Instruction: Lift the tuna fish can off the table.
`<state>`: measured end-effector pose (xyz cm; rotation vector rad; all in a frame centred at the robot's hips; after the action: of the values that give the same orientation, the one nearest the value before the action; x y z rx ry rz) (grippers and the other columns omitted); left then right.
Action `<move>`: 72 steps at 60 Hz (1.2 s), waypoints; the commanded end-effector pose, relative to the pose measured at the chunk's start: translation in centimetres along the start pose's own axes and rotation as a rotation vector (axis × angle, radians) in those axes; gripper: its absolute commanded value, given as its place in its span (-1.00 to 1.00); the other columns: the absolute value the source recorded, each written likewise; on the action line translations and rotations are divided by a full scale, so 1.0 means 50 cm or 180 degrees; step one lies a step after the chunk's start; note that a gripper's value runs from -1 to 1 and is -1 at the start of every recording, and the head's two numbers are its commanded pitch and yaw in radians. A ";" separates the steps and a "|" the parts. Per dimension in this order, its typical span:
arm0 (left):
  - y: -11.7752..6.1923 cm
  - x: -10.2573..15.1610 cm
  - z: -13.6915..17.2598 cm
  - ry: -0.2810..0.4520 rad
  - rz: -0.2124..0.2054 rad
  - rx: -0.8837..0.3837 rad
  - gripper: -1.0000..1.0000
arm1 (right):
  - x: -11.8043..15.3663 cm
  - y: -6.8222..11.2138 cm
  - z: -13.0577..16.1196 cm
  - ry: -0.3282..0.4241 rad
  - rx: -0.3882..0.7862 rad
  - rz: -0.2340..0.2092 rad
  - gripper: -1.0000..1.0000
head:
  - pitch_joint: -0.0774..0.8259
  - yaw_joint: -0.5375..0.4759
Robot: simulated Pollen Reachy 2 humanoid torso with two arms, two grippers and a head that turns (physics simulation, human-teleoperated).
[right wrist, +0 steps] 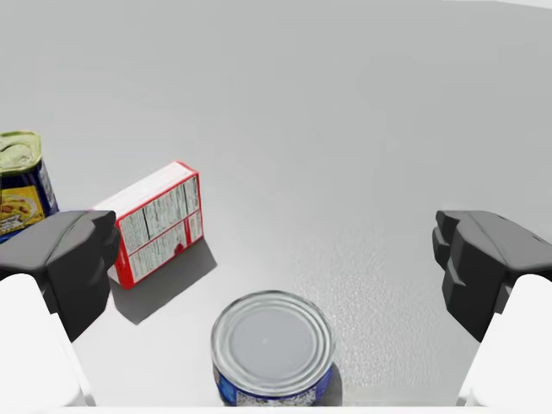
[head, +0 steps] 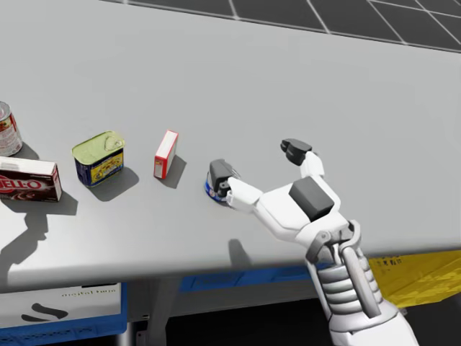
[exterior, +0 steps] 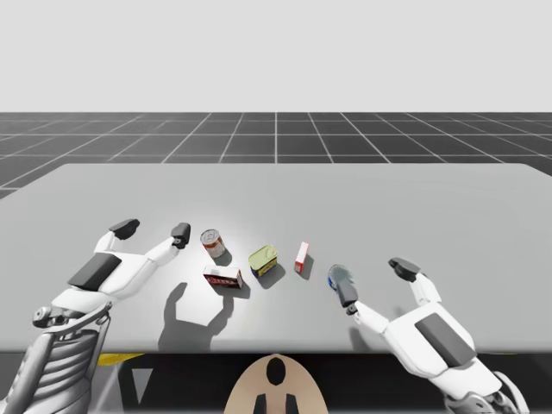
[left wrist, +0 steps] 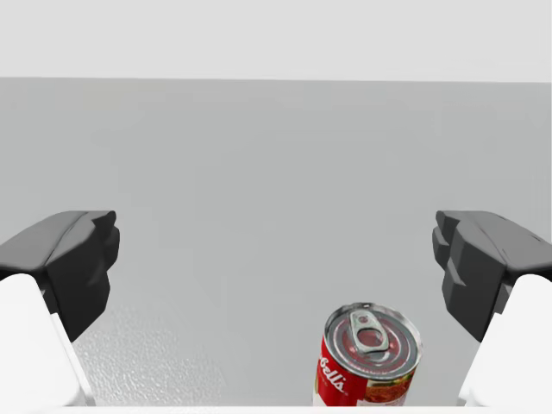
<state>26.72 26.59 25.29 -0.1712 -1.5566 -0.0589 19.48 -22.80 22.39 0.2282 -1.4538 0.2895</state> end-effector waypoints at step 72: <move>-0.005 -0.006 -0.005 0.0021 -0.0042 -0.0007 -1.00 | -0.178 0.009 -0.135 0.0820 0.0193 0.0008 1.00 | 0.73 -0.55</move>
<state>26.90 26.33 25.05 -0.1631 -1.5524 -0.0704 25.14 -20.53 13.55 0.2357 -1.2299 0.3430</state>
